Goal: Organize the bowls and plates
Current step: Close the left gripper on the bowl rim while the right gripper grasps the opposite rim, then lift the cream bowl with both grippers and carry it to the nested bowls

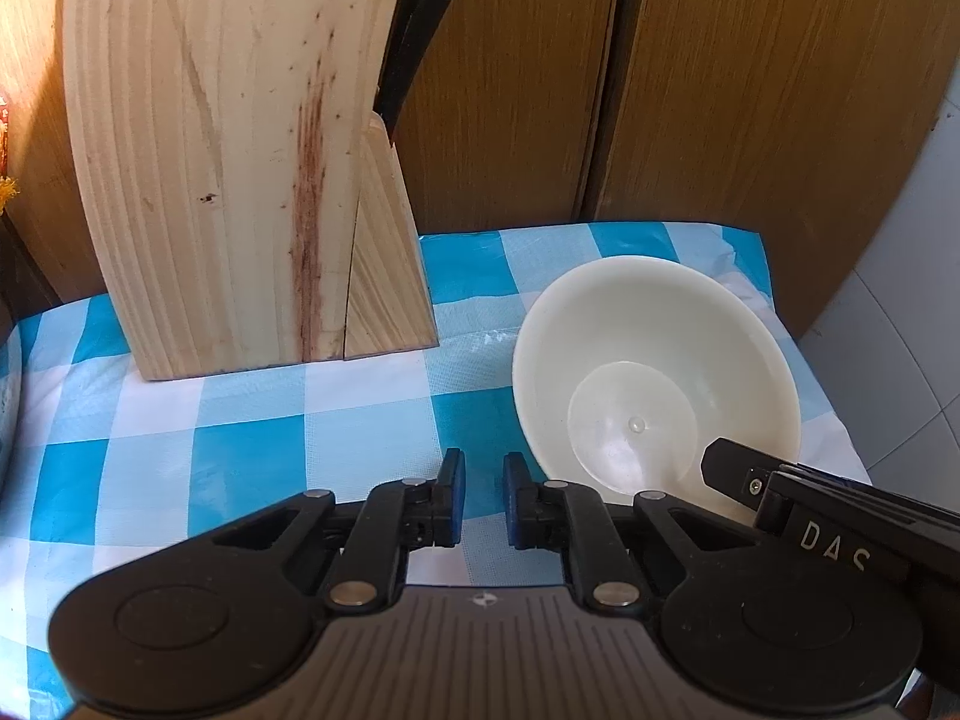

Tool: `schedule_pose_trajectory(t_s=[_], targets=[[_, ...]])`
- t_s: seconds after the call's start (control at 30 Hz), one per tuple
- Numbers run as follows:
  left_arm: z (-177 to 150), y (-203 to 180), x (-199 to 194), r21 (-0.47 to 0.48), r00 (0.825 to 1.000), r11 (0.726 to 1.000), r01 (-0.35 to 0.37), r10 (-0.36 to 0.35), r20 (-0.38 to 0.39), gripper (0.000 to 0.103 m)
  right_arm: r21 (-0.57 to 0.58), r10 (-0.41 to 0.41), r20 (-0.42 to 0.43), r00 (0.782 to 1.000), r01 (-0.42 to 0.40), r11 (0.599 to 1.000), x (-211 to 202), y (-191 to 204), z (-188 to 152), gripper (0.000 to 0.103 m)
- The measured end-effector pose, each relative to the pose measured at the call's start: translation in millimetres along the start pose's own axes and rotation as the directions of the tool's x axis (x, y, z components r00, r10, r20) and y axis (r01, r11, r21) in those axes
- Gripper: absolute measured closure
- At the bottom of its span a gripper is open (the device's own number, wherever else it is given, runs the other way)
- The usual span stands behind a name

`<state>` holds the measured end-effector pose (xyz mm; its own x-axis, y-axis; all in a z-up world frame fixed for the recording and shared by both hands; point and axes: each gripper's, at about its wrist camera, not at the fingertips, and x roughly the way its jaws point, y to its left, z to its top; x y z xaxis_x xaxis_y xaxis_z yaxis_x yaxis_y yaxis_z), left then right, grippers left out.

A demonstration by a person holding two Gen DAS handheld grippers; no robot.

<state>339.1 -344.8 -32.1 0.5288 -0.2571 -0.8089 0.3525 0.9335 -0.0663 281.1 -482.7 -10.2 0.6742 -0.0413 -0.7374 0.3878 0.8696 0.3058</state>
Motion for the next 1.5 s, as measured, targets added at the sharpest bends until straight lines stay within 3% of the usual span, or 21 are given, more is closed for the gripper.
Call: schedule_pose_trajectory(t_s=[0.67, 1.5], targets=[[-5, 3, -16, 0.017, 0.999, 0.999, 0.035, -0.035, -0.011, 0.102, 0.002, 0.017, -0.022, 1.0, -0.017, 1.0, -12, 0, -1, 0.082], [-41, 6, -100, 0.063, 1.0, 0.998, 0.027, -0.027, 0.001, 0.103, 0.004, 0.063, -0.011, 0.998, -0.063, 0.998, -86, 13, -32, 0.082]])
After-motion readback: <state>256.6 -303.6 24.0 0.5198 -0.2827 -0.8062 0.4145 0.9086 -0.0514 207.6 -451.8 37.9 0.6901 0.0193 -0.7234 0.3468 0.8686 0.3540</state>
